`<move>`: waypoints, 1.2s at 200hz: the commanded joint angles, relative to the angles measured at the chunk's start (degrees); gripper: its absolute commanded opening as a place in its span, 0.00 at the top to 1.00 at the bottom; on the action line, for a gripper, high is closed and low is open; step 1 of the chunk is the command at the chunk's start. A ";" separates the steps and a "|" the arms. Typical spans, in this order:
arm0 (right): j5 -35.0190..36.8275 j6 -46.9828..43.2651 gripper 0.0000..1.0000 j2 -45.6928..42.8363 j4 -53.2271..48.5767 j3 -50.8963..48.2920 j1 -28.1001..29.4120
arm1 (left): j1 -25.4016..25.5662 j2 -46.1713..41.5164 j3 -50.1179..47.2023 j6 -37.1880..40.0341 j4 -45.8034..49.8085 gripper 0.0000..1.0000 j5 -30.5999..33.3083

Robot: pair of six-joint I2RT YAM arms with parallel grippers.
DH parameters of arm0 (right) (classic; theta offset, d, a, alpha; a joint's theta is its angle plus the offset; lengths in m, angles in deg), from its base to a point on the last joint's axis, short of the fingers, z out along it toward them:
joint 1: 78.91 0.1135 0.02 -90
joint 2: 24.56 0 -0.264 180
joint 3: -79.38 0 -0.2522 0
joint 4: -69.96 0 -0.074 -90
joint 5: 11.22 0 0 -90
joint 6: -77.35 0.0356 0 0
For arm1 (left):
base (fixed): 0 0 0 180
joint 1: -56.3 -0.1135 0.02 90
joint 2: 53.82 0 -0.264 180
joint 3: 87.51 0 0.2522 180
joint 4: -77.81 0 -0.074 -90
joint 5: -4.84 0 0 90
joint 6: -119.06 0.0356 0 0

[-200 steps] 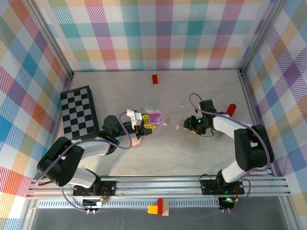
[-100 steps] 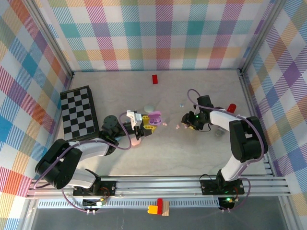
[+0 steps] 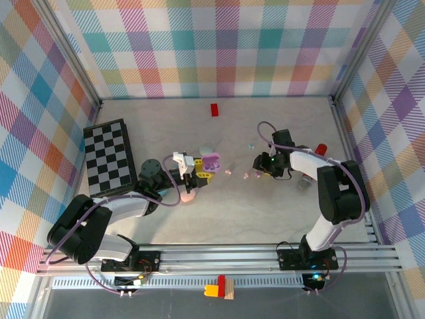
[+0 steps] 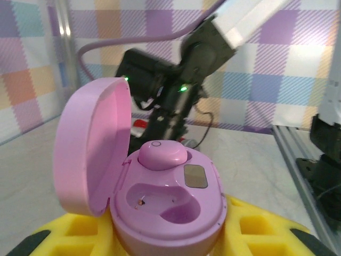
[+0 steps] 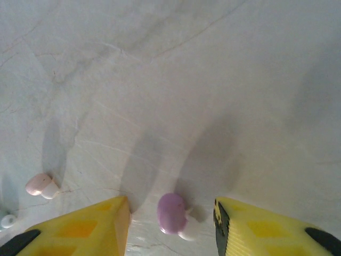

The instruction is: Insert wireless bluetooth earbuds into charging case

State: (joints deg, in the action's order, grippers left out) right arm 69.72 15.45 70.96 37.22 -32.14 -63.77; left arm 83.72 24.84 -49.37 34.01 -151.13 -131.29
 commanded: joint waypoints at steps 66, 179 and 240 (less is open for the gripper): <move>38.28 -2.77 0.58 3.75 -20.13 11.02 15.98 | -9.03 -3.56 -2.73 -1.02 -4.13 0.66 3.89; 43.84 -2.55 0.68 16.81 -24.08 18.82 21.43 | -12.65 -9.00 -3.29 2.17 2.89 0.65 6.05; 42.91 -3.19 0.74 19.30 -24.96 20.31 21.43 | -12.65 -8.69 -3.13 1.99 2.76 0.65 5.02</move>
State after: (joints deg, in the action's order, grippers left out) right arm 112.42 12.26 88.36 13.72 -13.13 -42.50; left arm 71.85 16.49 -52.64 34.95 -146.98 -124.73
